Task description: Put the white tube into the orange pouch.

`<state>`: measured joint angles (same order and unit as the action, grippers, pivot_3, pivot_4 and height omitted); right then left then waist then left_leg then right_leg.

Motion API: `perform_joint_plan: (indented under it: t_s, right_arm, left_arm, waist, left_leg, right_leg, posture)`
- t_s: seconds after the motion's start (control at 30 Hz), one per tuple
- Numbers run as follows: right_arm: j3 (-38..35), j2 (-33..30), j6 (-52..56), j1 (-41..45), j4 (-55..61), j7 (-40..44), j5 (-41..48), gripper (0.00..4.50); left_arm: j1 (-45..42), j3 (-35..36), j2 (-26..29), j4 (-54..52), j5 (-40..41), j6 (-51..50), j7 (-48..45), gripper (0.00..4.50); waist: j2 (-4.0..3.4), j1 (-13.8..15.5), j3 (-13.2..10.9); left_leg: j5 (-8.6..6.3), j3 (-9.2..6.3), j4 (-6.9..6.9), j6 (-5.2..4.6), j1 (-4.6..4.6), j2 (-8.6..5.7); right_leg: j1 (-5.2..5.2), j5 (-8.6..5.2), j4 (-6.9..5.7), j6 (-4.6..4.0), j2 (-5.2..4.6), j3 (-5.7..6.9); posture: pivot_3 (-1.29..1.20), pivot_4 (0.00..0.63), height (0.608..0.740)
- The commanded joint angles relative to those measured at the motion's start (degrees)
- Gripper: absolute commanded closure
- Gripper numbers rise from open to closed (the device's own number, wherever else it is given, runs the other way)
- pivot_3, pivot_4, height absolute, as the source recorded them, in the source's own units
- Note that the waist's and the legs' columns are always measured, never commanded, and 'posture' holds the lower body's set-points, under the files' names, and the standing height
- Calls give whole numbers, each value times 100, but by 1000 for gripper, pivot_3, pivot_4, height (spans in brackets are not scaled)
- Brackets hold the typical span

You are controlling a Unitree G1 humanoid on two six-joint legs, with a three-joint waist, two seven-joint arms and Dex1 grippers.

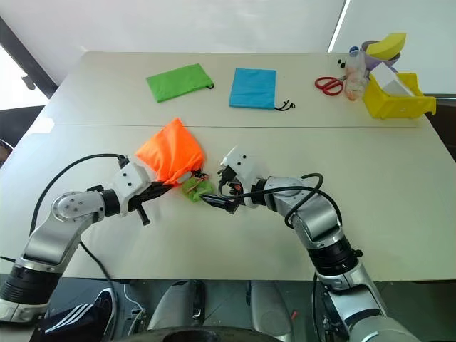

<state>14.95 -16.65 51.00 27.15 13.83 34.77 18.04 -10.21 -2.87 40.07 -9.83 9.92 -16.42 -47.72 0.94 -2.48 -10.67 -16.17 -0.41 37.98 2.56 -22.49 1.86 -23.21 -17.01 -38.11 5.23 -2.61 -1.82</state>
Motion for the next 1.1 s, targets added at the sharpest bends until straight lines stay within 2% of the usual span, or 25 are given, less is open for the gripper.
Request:
perform_joint_plan:
  t_s: [0.03,0.2,0.33,0.4,0.5,0.63,0.67,0.97,1.1]
  right_arm:
    - [40,266,-476,71,-371,-355,-274,104]
    - [302,314,-803,132,-658,-261,-503,104]
    - [751,157,-1370,110,-1034,-457,-1219,104]
    - [798,115,-1450,64,-1064,-322,-1237,104]
    - [699,100,-1430,35,-1017,-229,-1177,892]
    - [614,31,-1419,65,-1004,-172,-1198,2932]
    - [607,15,-1424,79,-1025,-172,-1222,3307]
    - [571,-240,-1379,-19,-854,-48,-1210,3307]
    - [613,-314,-1356,-3,-845,-5,-1241,4462]
  left_arm:
    - [-113,218,131,92,90,266,-187,4500]
    - [-112,258,197,260,75,457,-301,4500]
    - [-126,252,156,290,57,498,-291,4500]
    - [-115,242,121,277,65,503,-275,4500]
    - [-84,231,98,259,62,517,-264,4500]
    - [-72,197,68,255,51,526,-262,4500]
    - [-79,186,57,261,44,529,-258,4500]
    - [-81,151,-14,241,16,537,-246,4500]
    - [-85,110,-63,225,6,527,-233,4500]
  waist:
    - [0,6,0]
    - [-1,8,-1]
    - [-1,-1,-1]
    - [-1,-1,-1]
    - [0,3,0]
    - [0,11,0]
    - [0,20,0]
    - [0,51,0]
    - [0,56,0]
  left_leg:
    - [0,0,0,0,-1,0]
    - [0,1,0,0,-2,-1]
    - [0,0,0,0,-1,0]
    - [0,0,0,0,0,0]
    - [0,-1,0,0,2,0]
    - [0,-1,1,0,2,0]
    - [0,-1,1,0,2,0]
    - [0,-2,5,0,2,-2]
    - [0,-1,5,0,2,-2]
  right_leg:
    - [-1,0,0,0,0,0]
    - [-2,0,0,0,-2,0]
    - [-3,0,0,0,0,1]
    - [-2,0,-2,1,1,1]
    - [0,0,-3,1,2,1]
    - [1,1,-3,1,1,1]
    - [1,1,-3,1,0,1]
    - [6,1,-2,1,-3,1]
    - [6,1,-2,1,-3,1]
  posture:
    - [0,150,740]
    - [0,150,740]
    - [0,150,740]
    - [0,150,740]
    - [0,150,740]
    - [0,150,740]
    - [0,150,740]
    - [0,150,740]
    - [0,150,740]
